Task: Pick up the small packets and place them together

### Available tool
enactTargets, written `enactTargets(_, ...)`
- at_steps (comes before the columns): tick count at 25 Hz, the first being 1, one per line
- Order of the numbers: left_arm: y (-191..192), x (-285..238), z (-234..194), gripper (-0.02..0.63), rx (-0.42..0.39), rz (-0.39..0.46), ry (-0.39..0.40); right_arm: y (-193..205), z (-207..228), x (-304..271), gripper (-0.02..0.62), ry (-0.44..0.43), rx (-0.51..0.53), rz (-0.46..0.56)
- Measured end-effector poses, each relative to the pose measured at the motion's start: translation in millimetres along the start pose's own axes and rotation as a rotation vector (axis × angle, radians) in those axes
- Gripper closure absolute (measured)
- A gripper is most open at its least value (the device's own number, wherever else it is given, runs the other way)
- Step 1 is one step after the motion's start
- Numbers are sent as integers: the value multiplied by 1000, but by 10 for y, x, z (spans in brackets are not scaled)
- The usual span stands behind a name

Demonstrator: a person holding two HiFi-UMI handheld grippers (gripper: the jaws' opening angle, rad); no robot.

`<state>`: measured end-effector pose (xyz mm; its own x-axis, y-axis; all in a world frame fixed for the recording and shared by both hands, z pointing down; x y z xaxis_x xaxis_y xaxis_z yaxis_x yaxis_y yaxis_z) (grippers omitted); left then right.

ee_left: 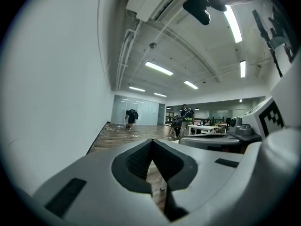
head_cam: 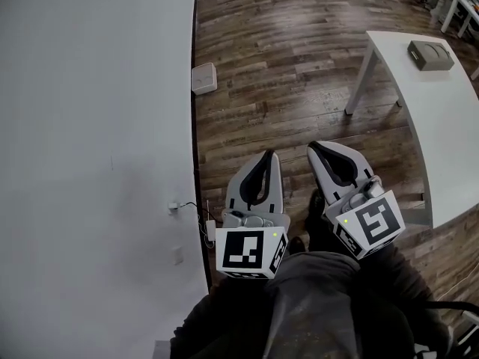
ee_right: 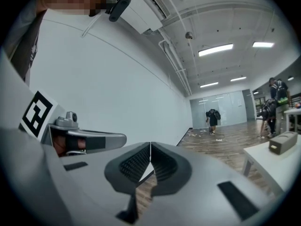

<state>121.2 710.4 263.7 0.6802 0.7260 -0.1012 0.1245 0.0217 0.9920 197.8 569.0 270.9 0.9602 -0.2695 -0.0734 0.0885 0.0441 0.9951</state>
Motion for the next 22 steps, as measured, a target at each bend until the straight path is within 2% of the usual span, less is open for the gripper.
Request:
enactTargets(13,-234,-1446,442,603,-69,-55,62,-128,1420,-329,591,43,-61,33)
enactTargets(22,-303,-2023,443,603,-88,-64,30,-158,1983,-679,591,14,-83,53)
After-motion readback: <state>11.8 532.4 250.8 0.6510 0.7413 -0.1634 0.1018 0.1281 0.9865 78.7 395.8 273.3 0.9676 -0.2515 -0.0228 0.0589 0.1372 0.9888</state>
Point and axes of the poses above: the fingertips, and each gripper's own axes: x backward along the fingers, z to its right, y out of its underside, the point moved 9 cm from there along x, backward along the fingers, and after that the axes turned 10 degrees about -y, right-handed, at the moved point
